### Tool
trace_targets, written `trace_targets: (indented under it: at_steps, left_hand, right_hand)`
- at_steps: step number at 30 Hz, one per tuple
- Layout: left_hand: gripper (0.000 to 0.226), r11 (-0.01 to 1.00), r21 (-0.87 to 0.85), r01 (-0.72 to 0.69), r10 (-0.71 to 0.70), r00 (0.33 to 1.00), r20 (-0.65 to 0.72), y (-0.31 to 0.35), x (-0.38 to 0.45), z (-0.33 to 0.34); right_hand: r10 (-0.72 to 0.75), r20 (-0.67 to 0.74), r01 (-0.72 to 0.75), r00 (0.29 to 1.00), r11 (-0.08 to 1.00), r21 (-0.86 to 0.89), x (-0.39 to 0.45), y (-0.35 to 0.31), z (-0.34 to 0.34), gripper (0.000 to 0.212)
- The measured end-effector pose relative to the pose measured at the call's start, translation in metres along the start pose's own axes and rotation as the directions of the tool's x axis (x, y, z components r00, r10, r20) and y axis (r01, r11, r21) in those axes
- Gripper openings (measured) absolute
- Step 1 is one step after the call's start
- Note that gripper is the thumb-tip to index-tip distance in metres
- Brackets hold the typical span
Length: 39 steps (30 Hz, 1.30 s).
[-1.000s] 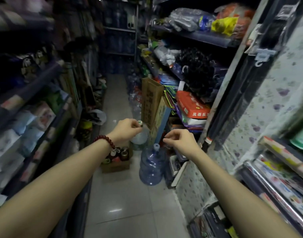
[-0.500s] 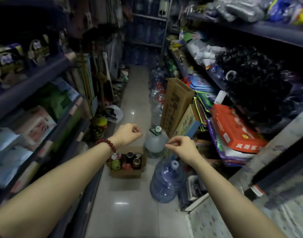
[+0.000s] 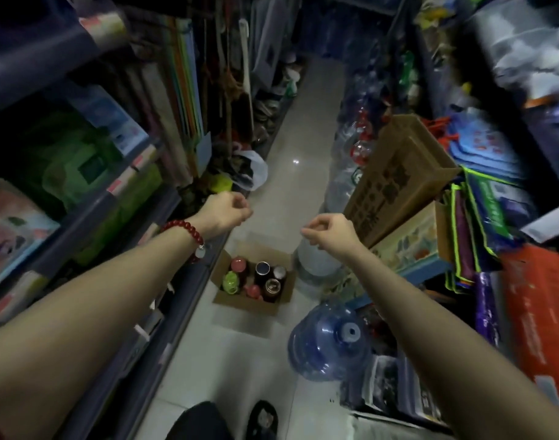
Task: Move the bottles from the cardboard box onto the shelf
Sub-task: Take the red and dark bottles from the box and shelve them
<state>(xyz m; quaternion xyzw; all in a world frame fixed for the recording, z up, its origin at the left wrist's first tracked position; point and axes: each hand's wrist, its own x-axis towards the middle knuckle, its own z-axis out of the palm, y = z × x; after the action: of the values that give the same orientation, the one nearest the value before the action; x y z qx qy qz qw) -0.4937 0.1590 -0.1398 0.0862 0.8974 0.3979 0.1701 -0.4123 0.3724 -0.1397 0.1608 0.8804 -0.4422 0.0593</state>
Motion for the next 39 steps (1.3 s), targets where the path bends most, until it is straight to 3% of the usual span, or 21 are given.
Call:
trace_targets:
  at_steps: [5,14,19,23,28,31,33,39]
  left_hand:
    - [0.021,0.997,-0.019,0.072,-0.071,0.997,0.005,-0.025,0.077,-0.001]
    - [0.018,0.996,-0.018,0.092,-0.09,0.991,0.101,-0.061,0.226,0.025]
    - [0.014,0.974,-0.097,0.204,-0.19,0.972,0.137,-0.117,0.275,0.066]
    - [0.013,0.94,-0.149,0.307,-0.296,0.95,0.095,-0.193,0.303,0.124]
    - [0.027,0.906,-0.146,0.398,-0.398,0.917,0.029,-0.306,0.322,0.201]
    - [0.045,0.935,-0.003,0.356,-0.356,0.934,0.013,-0.372,0.326,0.236]
    - [0.053,0.933,-0.004,0.36,-0.36,0.933,0.001,-0.408,0.327,0.254]
    - [0.068,0.843,-0.258,0.471,-0.487,0.873,0.001,-0.471,0.321,0.297]
  right_hand:
    - [0.056,0.069,-0.059,0.996,0.998,0.035,0.073,0.003,0.015,0.027]
    - [0.203,-0.005,-0.202,0.979,0.975,0.091,0.203,0.052,0.048,0.022]
    - [0.341,0.033,-0.342,0.94,0.931,0.129,0.246,0.124,0.09,0.014]
    - [0.376,-0.048,-0.364,0.925,0.916,0.168,0.273,0.209,0.139,0.022]
    - [0.41,-0.111,-0.391,0.905,0.907,0.156,0.285,0.322,0.215,0.012]
    - [0.467,-0.145,-0.452,0.872,0.883,0.125,0.285,0.383,0.256,0.03]
    - [0.499,-0.177,-0.481,0.849,0.866,0.136,0.284,0.415,0.278,0.046]
    - [0.616,-0.155,-0.545,0.772,0.768,0.338,0.295,0.474,0.326,0.077]
